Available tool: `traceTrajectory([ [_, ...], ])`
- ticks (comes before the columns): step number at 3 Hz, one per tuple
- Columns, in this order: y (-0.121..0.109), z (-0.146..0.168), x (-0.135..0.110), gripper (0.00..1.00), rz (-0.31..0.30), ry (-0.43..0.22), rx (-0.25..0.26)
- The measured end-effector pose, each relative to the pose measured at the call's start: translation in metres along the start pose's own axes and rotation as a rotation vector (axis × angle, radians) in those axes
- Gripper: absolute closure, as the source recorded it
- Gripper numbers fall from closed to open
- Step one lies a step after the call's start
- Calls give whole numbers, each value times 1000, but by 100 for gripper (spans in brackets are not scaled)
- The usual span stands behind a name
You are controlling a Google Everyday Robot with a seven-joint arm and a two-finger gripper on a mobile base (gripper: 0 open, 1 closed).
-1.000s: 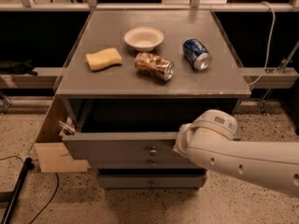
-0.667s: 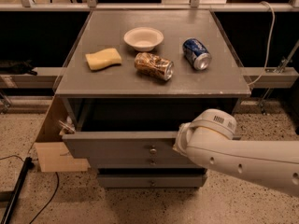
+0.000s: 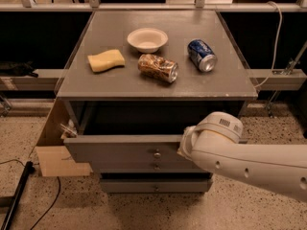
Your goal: Open top drawer
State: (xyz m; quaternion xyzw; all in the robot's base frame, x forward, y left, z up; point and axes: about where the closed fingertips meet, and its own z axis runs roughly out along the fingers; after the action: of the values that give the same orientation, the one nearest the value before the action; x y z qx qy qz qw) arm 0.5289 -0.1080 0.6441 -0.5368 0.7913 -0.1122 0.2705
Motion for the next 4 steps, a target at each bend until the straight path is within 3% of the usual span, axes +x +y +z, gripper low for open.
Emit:
traceTrajectory([
  [2,1,0,0,0,-1,-1,-2],
  [3,2,0,0,0,-2,-1,-5],
  [4,19,3,4,18,19,-43,-32],
])
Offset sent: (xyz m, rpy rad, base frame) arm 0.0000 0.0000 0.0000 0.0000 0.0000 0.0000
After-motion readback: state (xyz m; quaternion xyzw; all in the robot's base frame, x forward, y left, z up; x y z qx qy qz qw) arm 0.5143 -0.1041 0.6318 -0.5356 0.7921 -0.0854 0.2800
